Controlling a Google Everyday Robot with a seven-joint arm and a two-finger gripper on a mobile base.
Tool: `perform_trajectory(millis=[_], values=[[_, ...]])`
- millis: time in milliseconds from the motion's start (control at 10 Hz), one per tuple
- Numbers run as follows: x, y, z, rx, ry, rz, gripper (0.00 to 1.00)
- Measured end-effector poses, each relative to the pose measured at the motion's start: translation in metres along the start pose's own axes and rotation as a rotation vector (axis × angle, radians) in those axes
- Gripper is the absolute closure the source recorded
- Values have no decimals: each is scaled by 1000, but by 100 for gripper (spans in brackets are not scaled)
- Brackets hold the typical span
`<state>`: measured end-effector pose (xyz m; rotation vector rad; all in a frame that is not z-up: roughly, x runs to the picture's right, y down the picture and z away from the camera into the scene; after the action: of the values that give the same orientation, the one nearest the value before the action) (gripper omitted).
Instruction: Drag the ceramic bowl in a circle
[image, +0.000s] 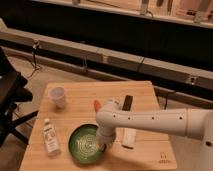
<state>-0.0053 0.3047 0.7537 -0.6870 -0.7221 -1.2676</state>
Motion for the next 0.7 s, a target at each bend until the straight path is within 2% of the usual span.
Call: perform_trajectory(millis=[200,300,700], values=[[2,-2,0,2,2,-5,92],[9,-5,-3,2,17,-13,92],[55,-32,-37,16,77,-43,92]])
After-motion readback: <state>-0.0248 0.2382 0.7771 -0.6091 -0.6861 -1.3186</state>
